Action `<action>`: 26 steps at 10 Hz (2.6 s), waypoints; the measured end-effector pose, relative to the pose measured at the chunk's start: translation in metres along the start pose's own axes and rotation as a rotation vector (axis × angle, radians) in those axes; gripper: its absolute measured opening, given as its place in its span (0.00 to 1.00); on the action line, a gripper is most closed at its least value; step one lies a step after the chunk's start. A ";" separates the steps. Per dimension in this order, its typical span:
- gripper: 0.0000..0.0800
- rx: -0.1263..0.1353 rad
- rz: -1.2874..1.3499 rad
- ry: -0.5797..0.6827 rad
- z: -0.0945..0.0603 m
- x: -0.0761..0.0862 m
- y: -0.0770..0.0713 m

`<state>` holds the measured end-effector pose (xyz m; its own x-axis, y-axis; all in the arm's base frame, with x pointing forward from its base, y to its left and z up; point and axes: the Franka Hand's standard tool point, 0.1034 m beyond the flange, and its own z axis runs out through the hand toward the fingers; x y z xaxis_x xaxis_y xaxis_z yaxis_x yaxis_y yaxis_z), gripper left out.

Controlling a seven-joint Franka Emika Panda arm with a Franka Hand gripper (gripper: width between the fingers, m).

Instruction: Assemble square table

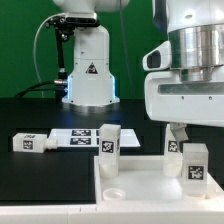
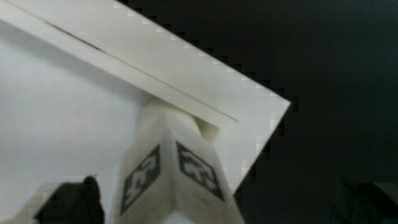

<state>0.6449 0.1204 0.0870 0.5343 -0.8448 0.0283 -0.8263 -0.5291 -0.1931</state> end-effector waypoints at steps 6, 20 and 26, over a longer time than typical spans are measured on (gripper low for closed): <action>0.81 -0.033 -0.636 -0.001 0.011 0.010 0.007; 0.36 -0.058 0.568 -0.043 0.012 0.010 0.015; 0.81 -0.041 -0.087 -0.037 0.010 0.012 0.009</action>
Offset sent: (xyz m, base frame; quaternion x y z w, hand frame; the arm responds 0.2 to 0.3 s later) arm 0.0148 0.0005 -0.0079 0.0253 -0.0619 -0.3205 0.9449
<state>0.6456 0.1060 0.0756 0.6101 -0.7923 0.0064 -0.7827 -0.6039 -0.1507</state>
